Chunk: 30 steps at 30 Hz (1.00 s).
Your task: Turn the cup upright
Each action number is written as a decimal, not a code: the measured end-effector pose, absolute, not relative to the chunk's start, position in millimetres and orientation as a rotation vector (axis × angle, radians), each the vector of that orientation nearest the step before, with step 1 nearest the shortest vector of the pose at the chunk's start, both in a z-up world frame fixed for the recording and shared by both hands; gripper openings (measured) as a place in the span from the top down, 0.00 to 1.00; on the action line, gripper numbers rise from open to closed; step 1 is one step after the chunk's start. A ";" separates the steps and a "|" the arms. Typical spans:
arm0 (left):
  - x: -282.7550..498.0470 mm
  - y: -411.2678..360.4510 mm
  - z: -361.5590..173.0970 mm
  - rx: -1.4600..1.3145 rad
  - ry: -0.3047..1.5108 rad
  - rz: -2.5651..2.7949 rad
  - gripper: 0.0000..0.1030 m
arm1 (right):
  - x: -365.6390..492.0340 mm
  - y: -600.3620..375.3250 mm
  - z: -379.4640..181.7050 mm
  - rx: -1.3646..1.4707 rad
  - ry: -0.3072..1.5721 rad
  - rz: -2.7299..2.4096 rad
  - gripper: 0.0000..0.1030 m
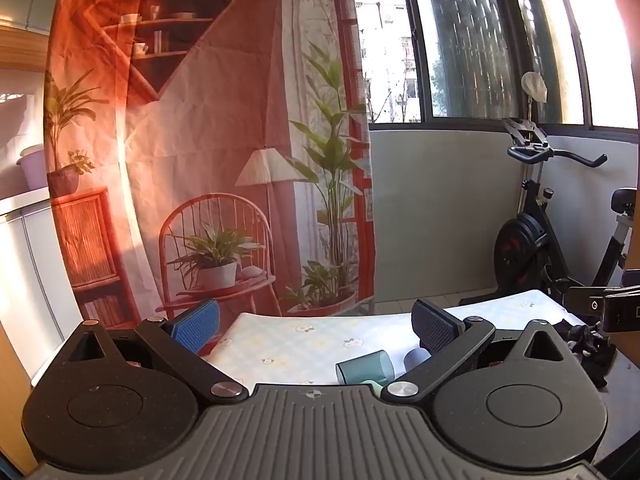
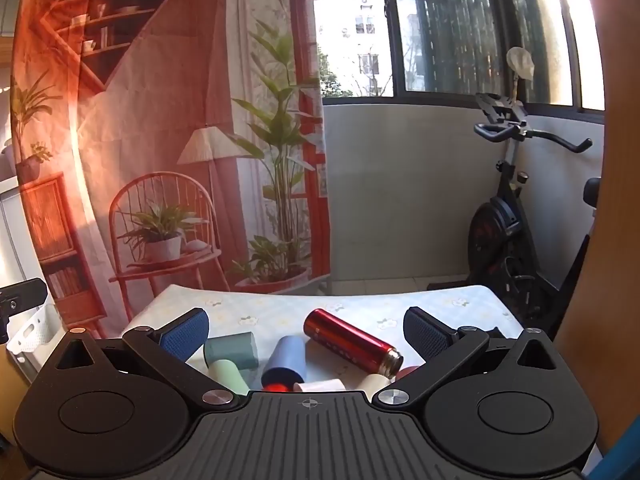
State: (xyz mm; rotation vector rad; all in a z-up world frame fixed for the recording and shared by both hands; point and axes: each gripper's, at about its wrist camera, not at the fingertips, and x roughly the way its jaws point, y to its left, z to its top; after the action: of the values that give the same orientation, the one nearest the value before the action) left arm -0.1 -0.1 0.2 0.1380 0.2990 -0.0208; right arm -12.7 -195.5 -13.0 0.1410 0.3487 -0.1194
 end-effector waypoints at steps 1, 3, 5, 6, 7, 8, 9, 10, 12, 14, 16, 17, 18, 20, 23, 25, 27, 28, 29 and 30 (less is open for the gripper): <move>-0.1 -0.2 0.5 0.138 0.298 -0.021 0.00 | -12.7 -195.6 -12.8 0.141 0.349 -0.119 0.00; -0.1 -1.1 2.0 0.137 0.298 -0.019 0.00 | -12.7 -195.6 -12.3 0.142 0.349 -0.119 0.00; -0.1 -1.0 1.5 0.138 0.297 -0.019 0.00 | -13.1 -195.6 -12.1 0.142 0.348 -0.119 0.00; -0.1 -1.2 2.0 0.138 0.297 -0.018 0.00 | -13.7 -195.5 -11.7 0.142 0.346 -0.119 0.00; 0.0 -0.3 1.6 0.138 0.298 -0.020 0.00 | -14.0 -195.5 -11.6 0.142 0.346 -0.119 0.00; 0.0 -0.3 1.6 0.138 0.298 -0.020 0.00 | -14.4 -195.8 -10.7 0.142 0.345 -0.119 0.00; 0.1 -0.4 2.0 0.137 0.299 -0.020 0.00 | -15.0 -195.9 -10.7 0.142 0.344 -0.119 0.00; 0.0 -0.2 1.2 0.138 0.298 -0.021 0.00 | -14.9 -196.0 -10.5 0.142 0.344 -0.119 0.00; 0.1 -0.8 2.0 0.137 0.300 -0.022 0.00 | -15.5 -195.9 -9.9 0.142 0.343 -0.120 0.00; 0.3 -1.3 2.4 0.139 0.300 -0.022 0.00 | -15.6 -195.9 -9.7 0.141 0.342 -0.120 0.00; 0.1 -0.8 1.6 0.137 0.301 -0.022 0.00 | -16.6 -195.8 -8.4 0.141 0.341 -0.121 0.00; 0.1 -0.7 1.7 0.137 0.302 -0.022 0.00 | -16.4 -195.9 -8.3 0.141 0.341 -0.120 0.00; 0.1 -1.0 2.0 0.136 0.302 -0.022 0.00 | -16.4 -195.8 -8.2 0.141 0.342 -0.121 0.00; 0.1 -1.0 1.9 0.137 0.302 -0.021 0.00 | -17.1 -196.0 -7.8 0.141 0.340 -0.121 0.00; 0.2 -0.8 1.7 0.136 0.303 -0.022 0.00 | -17.2 -195.9 -7.5 0.140 0.341 -0.121 0.00; 0.3 -1.3 2.1 0.136 0.304 -0.022 0.00 | -17.1 -196.2 -7.9 0.141 0.341 -0.121 0.00; 0.6 -1.6 2.5 0.136 0.305 -0.022 0.00 | -16.9 -196.2 -8.1 0.140 0.341 -0.120 0.00; 0.4 -1.1 2.3 0.135 0.306 -0.022 0.00 | -17.1 -196.2 -7.9 0.140 0.340 -0.121 0.00; 0.4 -1.3 2.4 0.135 0.306 -0.022 0.00 | -17.3 -196.2 -7.6 0.140 0.341 -0.121 0.00; 0.5 -1.4 2.5 0.135 0.307 -0.022 0.00 | -17.1 -196.3 -8.2 0.141 0.340 -0.121 0.00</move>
State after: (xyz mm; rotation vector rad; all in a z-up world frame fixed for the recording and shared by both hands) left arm 0.5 -1.4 2.5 0.1349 0.3069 -0.0218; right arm -17.1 -196.3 -8.2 0.1405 0.3404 -0.1208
